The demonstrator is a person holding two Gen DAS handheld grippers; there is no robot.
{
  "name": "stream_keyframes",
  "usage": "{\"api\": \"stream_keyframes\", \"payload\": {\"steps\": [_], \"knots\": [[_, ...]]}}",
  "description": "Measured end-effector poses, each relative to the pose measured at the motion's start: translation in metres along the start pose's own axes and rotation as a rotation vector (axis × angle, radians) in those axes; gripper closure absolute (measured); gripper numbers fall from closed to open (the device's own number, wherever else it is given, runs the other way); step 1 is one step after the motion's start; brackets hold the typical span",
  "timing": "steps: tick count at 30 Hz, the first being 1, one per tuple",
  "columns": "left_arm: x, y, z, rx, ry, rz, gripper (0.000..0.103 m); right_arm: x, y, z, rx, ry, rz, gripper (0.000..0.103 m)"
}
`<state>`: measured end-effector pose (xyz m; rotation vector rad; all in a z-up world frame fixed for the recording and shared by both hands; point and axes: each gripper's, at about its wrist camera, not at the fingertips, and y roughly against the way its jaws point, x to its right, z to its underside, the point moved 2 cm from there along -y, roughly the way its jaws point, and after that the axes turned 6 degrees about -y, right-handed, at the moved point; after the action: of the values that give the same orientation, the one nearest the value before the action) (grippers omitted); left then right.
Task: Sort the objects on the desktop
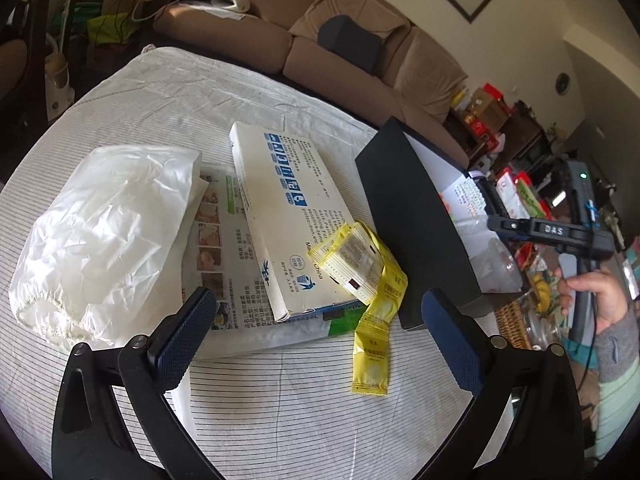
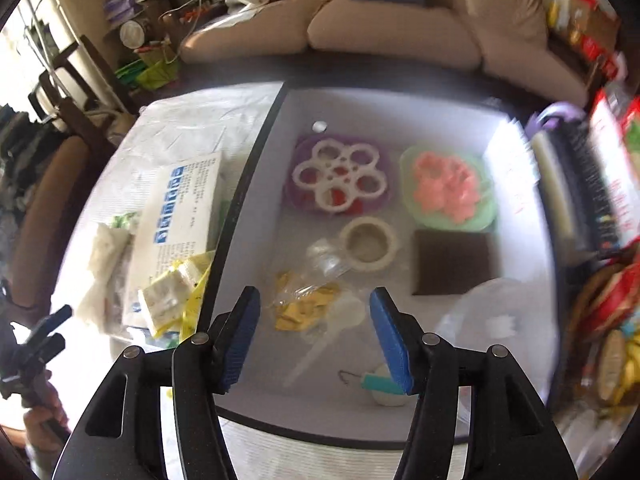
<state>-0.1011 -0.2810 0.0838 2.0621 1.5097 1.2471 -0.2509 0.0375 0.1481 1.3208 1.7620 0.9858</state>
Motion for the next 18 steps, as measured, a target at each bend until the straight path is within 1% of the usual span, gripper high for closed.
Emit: {"api": "stream_keyframes", "payload": {"steps": [3, 5, 6, 7, 8, 9, 10, 12, 13, 14, 16, 18], "knots": [[-0.007, 0.004, -0.001, 0.008, 0.024, -0.005, 0.0, -0.019, 0.012, 0.002, 0.053, 0.008, -0.037, 0.044], [-0.011, 0.007, -0.002, 0.015, 0.03, 0.0, 0.0, -0.043, 0.022, 0.008, 0.095, 0.01, -0.131, 0.043], [-0.014, 0.01, -0.004, 0.025, 0.039, -0.002, 0.0, -0.053, 0.024, 0.01, 0.105, 0.008, -0.186, 0.04], [-0.016, 0.012, -0.005, 0.034, 0.046, -0.003, 0.0, -0.067, 0.023, 0.016, 0.099, 0.004, -0.243, 0.031], [-0.019, 0.017, -0.006, 0.051, 0.061, 0.0, 0.0, -0.08, 0.015, 0.022, 0.088, 0.007, -0.28, 0.025], [-0.023, 0.021, -0.008, 0.069, 0.076, 0.005, 0.0, -0.094, 0.008, 0.03, 0.083, 0.018, -0.301, 0.024], [-0.026, 0.026, -0.009, 0.085, 0.09, 0.005, 0.0, -0.113, -0.005, 0.042, 0.082, 0.053, -0.298, 0.023], [-0.035, 0.037, -0.012, 0.121, 0.116, 0.001, 0.0, -0.142, -0.028, 0.059, 0.087, 0.141, -0.222, 0.023], [-0.039, 0.042, -0.014, 0.134, 0.128, -0.001, 0.0, -0.157, -0.045, 0.069, 0.096, 0.2, -0.165, 0.023], [-0.044, 0.046, -0.014, 0.143, 0.138, -0.001, 0.0, -0.166, -0.057, 0.076, 0.106, 0.243, -0.125, 0.023], [-0.053, 0.051, -0.015, 0.151, 0.16, -0.001, 0.0, -0.18, -0.083, 0.089, 0.137, 0.31, -0.017, 0.023], [-0.064, 0.054, -0.015, 0.147, 0.183, 0.003, 0.0, -0.186, -0.101, 0.096, 0.181, 0.342, 0.037, 0.023]]}}
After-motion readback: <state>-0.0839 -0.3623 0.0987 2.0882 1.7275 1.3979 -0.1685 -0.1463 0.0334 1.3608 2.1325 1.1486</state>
